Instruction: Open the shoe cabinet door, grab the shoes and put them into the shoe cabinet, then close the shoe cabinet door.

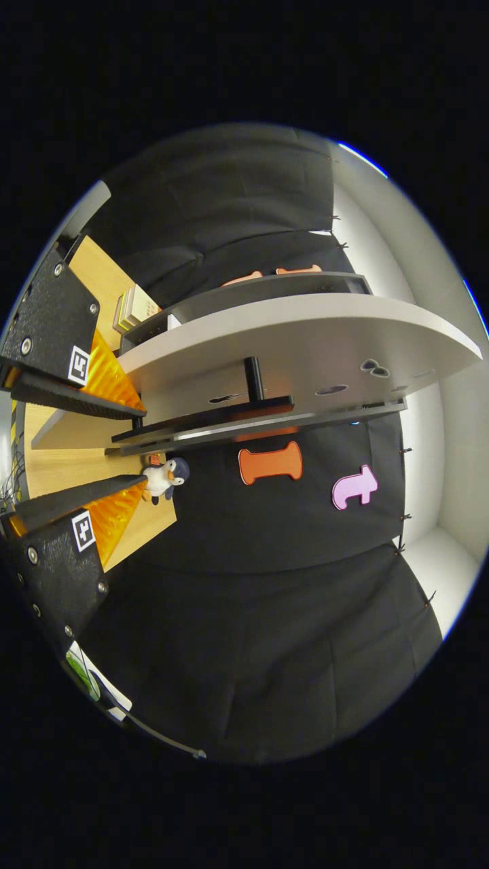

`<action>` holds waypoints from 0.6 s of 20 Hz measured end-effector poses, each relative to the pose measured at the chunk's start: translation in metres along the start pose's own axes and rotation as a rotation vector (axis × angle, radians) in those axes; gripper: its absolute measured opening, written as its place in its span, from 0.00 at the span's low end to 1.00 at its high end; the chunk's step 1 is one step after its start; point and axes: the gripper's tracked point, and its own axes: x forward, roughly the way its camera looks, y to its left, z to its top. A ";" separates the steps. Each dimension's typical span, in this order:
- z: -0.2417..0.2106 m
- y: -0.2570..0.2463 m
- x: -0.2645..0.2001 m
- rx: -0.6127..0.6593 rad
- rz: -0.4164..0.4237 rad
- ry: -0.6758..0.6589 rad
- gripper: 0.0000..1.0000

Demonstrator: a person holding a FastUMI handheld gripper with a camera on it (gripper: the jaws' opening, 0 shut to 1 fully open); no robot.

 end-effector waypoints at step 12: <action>-0.014 0.099 0.012 -0.002 0.183 0.038 0.54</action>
